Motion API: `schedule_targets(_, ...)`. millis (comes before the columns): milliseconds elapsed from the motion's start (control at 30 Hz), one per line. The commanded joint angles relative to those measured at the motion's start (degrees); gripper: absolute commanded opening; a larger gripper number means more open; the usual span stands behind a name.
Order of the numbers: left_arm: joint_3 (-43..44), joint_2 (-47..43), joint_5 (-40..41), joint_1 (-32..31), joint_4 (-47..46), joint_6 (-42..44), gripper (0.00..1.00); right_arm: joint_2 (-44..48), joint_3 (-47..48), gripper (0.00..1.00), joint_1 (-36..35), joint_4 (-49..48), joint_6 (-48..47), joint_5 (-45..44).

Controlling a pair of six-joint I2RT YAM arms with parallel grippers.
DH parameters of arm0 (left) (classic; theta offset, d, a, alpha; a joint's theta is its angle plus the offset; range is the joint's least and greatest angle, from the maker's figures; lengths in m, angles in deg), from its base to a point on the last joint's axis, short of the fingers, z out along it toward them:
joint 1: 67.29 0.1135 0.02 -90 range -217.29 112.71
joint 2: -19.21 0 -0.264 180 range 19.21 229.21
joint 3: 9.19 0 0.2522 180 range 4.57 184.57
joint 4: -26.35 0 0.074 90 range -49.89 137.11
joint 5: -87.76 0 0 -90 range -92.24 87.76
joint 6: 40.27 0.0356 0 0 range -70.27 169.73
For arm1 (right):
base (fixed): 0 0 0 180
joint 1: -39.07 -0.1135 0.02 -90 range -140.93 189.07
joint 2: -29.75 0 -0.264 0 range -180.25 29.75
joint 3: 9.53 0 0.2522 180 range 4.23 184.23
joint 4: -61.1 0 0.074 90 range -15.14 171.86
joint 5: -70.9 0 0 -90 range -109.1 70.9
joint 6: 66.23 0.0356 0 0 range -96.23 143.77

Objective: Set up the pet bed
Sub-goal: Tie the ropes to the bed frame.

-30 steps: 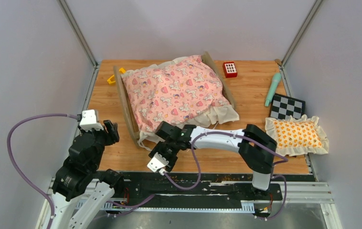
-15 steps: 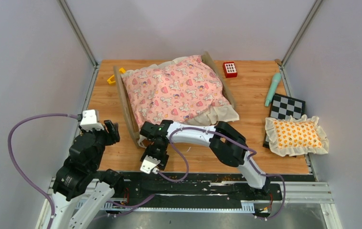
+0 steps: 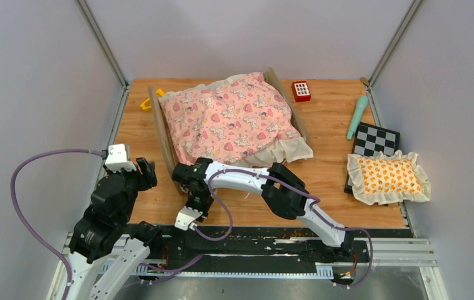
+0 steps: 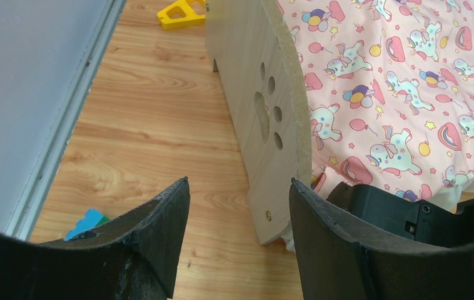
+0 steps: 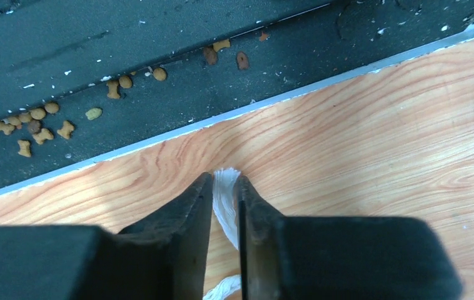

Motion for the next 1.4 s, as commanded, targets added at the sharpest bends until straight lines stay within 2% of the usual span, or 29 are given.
schedule_targets(0, -0.1, -0.8, 0.4, -0.1, -1.0, -0.6, 0.67, -3.3, 0.7, 0.11, -0.4, 3.2, 1.5, -4.2)
schedule_targets(33, -0.2, -0.8, 0.5, -0.1, -1.0, -0.5, 0.67, -2.9, -0.1, 0.03, -0.4, 2.7, 1.8, -4.2)
schedule_targets(67, -0.2, -0.9, 0.6, -0.1, -1.1, -0.5, 0.67, -2.2, -1.3, 0.00, -0.3, 1.6, 2.0, -3.8)
schedule_targets(233, -1.1, -1.4, 0.1, -0.1, -2.0, -0.4, 0.68, 6.2, -12.3, 0.00, 0.2, -11.3, 5.7, 2.5)
schedule_targets(533, -6.5, -9.0, -4.2, -0.1, -9.2, -2.3, 0.72, 16.0, -28.3, 0.00, 3.1, -37.7, 21.1, 16.1)
schedule_targets(767, -8.7, -11.6, -9.7, -0.1, -11.2, -3.9, 0.72, 24.1, -41.7, 0.00, 4.7, -57.0, 32.8, 19.5)
schedule_targets(900, -10.3, -12.9, -12.2, -0.1, -12.4, -5.6, 0.71, 27.0, -47.2, 0.00, 5.9, -70.4, 43.9, 18.4)
schedule_targets(1033, -11.7, -15.6, -12.2, -0.1, -12.8, -6.7, 0.71, 28.2, -49.9, 0.00, 6.6, -78.3, 50.8, 18.5)
schedule_targets(1167, -13.4, -19.1, -11.5, -0.1, -15.1, -7.6, 0.71, 28.8, -52.6, 0.00, 7.4, -92.4, 64.0, 17.8)
schedule_targets(1367, -14.9, -21.3, -12.3, -0.1, -17.7, -7.6, 0.71, 28.8, -55.0, 0.00, 8.6, -104.1, 85.2, 8.1)
